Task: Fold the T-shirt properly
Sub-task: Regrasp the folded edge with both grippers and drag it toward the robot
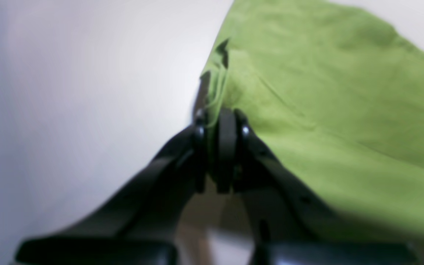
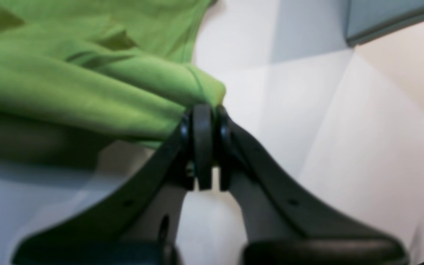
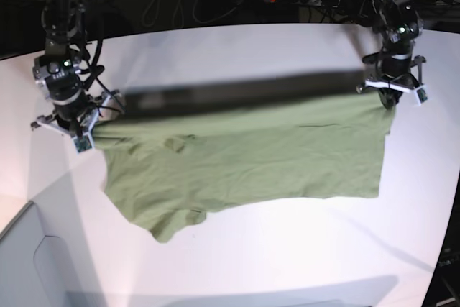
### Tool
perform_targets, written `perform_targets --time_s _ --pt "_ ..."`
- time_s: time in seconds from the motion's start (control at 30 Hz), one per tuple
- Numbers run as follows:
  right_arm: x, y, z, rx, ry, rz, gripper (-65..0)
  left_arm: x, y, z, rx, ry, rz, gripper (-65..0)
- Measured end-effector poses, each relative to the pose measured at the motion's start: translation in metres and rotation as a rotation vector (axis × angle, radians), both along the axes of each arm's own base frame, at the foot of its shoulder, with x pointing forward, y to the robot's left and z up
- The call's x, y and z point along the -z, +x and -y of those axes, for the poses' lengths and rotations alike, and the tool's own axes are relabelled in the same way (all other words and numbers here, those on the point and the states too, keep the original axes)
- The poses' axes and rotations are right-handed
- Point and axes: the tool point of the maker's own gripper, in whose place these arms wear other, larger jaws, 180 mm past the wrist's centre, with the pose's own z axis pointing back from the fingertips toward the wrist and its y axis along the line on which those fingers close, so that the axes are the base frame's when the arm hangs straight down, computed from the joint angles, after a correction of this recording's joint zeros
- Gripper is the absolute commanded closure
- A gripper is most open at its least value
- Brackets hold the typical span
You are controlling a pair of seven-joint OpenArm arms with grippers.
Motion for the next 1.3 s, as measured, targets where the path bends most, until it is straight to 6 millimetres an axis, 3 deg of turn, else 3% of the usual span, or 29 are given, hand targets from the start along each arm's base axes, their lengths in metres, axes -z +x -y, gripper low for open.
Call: perform_targets --time_s 0.33,0.57,0.9,1.1,1.3 --pt "0.041 -0.058 -0.002 0.001 0.006 -0.159 -0.2 0.034 -0.049 0.01 -0.019 -0.041 -0.126 0.0" --pt "0.058 -0.091 0.0 0.001 0.001 -0.243 -0.2 0.043 -0.074 0.009 -0.018 -0.037 -0.184 0.0" --pt "0.047 -0.115 -0.007 -0.025 -0.008 -0.249 -0.2 0.046 -0.098 0.01 -0.009 -0.024 -0.238 0.0" --pt "0.047 -0.128 0.015 0.036 -0.034 -0.27 -0.2 0.049 -0.102 0.01 -0.012 -0.027 -0.25 0.0" --pt "0.049 -0.13 0.013 0.032 -0.027 -0.276 -0.2 0.049 -0.107 0.01 -0.01 -0.024 -0.261 0.0"
